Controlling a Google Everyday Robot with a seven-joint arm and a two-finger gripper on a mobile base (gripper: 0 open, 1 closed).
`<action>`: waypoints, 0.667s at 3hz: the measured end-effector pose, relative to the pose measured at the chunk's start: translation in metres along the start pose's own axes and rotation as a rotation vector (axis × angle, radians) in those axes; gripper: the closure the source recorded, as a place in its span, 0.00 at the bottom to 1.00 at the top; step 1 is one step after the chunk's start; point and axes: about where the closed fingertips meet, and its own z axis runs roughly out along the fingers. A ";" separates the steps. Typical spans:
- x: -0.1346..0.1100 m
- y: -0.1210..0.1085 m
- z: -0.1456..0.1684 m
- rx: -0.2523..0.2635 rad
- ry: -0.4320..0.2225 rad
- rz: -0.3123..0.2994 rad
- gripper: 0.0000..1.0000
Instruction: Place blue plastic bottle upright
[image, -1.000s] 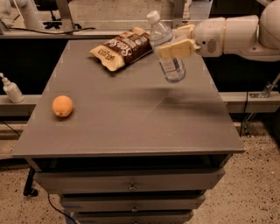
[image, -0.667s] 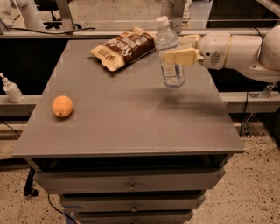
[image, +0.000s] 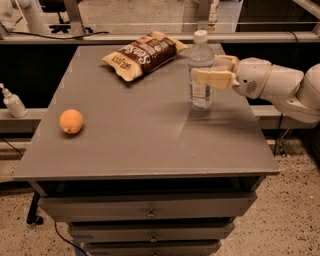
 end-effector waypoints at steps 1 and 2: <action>0.011 -0.002 -0.007 0.007 -0.040 0.020 1.00; 0.017 -0.004 -0.013 0.020 -0.070 0.032 1.00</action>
Offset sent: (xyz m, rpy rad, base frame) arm -0.0027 -0.0291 -0.0277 0.1155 -0.0060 -0.0466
